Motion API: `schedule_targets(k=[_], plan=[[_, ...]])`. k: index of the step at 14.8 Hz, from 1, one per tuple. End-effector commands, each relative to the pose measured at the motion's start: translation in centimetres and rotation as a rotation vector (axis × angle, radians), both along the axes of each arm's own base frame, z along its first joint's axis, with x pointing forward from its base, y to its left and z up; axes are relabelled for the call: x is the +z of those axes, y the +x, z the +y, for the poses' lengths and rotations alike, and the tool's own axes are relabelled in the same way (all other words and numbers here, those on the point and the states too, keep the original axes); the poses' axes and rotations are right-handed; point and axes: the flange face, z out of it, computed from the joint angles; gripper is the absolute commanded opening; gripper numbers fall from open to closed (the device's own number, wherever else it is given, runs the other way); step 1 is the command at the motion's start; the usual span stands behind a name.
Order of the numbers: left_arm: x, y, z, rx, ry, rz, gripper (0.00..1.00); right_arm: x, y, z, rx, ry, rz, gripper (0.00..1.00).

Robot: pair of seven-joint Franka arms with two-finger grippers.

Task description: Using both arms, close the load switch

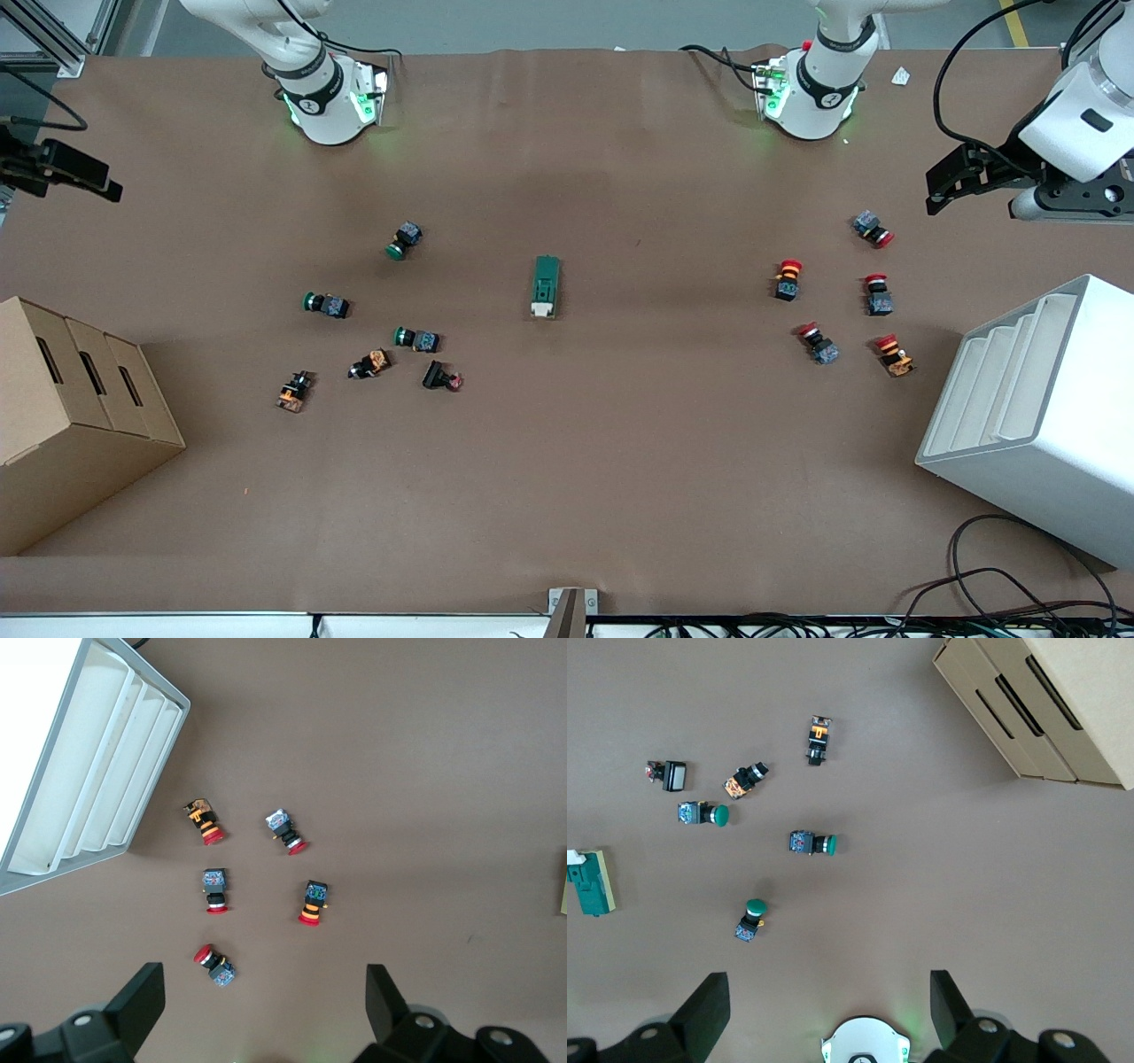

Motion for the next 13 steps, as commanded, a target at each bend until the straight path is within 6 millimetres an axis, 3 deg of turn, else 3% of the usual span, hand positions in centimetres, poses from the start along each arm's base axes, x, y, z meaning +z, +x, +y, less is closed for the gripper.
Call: schedule_targets(k=[1,5,9,13], plan=[[1.3,-0.5,0.7,-0.027,-0.014,-0.012,1.00,0.8,-1.8,0.3,-0.007,-0.023,-0.023,1.00],[1.7,-0.4,0.8,-0.029,-0.012,-0.006,1.00,1.9,-3.8,-0.7,-0.028,-0.021,-0.045,1.00],[1.6,-0.6,0.6,-0.032,-0.017,0.007,1.00,2.0,-3.6,-0.8,-0.031,-0.017,-0.052,1.00],[1.6,-0.6,0.3,-0.034,-0.018,0.007,1.00,3.4,-2.9,-1.5,-0.046,0.001,-0.085,1.00]])
